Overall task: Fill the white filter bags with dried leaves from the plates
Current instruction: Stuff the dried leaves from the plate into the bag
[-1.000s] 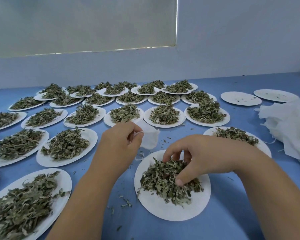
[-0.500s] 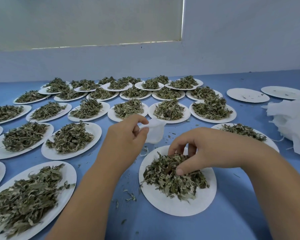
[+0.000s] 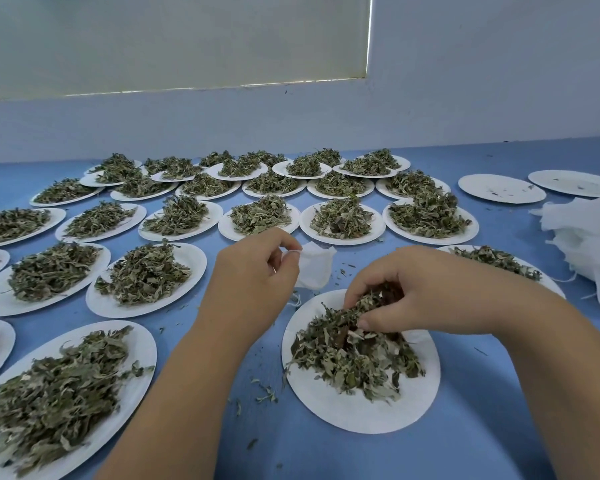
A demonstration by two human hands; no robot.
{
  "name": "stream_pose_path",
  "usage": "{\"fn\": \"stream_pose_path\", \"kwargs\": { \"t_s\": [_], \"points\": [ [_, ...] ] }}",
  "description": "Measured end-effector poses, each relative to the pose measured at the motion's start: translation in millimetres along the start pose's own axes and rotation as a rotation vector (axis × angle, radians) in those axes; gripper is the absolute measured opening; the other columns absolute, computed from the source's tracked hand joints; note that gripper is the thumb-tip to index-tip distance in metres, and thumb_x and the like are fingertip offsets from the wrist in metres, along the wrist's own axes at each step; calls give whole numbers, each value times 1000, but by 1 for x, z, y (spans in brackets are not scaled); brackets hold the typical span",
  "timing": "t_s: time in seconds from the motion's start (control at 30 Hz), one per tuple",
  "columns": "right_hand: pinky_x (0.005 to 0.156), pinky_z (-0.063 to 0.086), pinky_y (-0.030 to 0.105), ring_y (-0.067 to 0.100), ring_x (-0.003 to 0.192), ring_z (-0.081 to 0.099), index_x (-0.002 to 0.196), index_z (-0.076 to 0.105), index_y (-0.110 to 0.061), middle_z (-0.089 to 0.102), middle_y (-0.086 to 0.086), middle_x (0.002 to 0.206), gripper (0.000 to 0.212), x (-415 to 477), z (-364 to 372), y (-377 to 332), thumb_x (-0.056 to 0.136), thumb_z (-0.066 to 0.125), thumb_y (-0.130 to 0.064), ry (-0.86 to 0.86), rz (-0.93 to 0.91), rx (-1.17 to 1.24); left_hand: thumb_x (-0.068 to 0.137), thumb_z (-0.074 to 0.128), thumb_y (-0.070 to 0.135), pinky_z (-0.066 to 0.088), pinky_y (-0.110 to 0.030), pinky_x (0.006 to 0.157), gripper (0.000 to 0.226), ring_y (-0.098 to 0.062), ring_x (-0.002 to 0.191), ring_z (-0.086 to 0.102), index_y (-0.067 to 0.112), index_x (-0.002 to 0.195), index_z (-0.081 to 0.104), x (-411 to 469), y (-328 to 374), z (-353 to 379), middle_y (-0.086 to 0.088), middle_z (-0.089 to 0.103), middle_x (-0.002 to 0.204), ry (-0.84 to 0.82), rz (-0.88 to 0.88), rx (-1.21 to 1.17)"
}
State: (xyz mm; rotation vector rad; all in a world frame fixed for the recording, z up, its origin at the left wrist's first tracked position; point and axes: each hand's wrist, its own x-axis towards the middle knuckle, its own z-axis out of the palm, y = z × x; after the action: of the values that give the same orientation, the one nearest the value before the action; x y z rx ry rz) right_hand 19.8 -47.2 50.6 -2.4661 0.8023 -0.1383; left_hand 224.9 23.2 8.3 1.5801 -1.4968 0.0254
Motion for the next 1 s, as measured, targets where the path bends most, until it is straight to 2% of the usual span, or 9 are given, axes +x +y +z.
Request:
{"fn": "stream_pose_path", "kwargs": {
  "t_s": [0.1,0.17,0.23,0.33,0.4,0.57,0.67,0.83,1.0],
  "points": [
    [51,41,16,1,54,52,91,69,-47,62,-22,66,13,-2,-3,2,79,69,-43,67,-48,95,89,61,10,35,-14,51,11,-11,57,44,19,85,67,0,0,0,-4,53,62,24,6,-2],
    [53,41,14,0,54,51,91,69,-46,61,-21,66,13,-3,-4,3,78,69,-42,137,-78,137,89,61,10,35,-13,52,10,-10,58,43,18,85,67,0,0,1,-3,52,62,33,17,6],
    [56,47,20,5,58,55,92,68,-47,63,-15,70,15,-3,-5,2,78,68,-41,190,-95,164,89,61,11,34,-12,53,9,-8,58,43,17,84,66,0,1,2,-2,50,61,34,27,7],
    [67,54,41,19,68,63,93,69,-45,66,-6,73,16,-2,-3,0,78,67,-40,220,-119,201,89,61,12,35,-12,54,9,-7,60,43,18,84,66,-1,2,4,0,50,61,12,33,14],
    [67,54,45,22,68,62,93,69,-43,65,-3,73,15,-2,-2,-1,79,67,-37,242,-142,220,89,61,13,35,-14,53,9,-8,61,44,18,84,66,-1,3,5,-1,52,63,-8,31,12],
    [62,54,27,11,64,64,90,70,-39,68,-8,75,13,-1,0,-5,79,67,-34,336,-157,247,89,62,13,43,-29,58,7,-10,61,44,17,86,67,-3,6,5,-2,54,65,-29,43,2],
    [63,48,15,3,70,61,90,70,-37,64,-14,79,12,4,6,-7,79,69,-31,416,-152,146,88,62,13,44,-32,58,7,-11,60,45,17,86,68,-3,7,6,-1,54,65,-34,54,0],
    [65,37,8,-5,82,53,97,70,-37,58,-18,83,17,9,14,-13,80,66,-36,411,-127,-42,88,64,13,39,-25,56,7,-11,61,44,17,85,69,-4,8,9,0,53,63,-49,74,-8],
    [64,33,7,-6,79,49,105,71,-34,56,-13,86,26,10,19,-16,80,65,-37,433,-128,-65,86,65,12,32,-15,52,7,-6,56,42,16,82,69,-3,8,12,4,49,58,-35,32,-56]
  ]
}}
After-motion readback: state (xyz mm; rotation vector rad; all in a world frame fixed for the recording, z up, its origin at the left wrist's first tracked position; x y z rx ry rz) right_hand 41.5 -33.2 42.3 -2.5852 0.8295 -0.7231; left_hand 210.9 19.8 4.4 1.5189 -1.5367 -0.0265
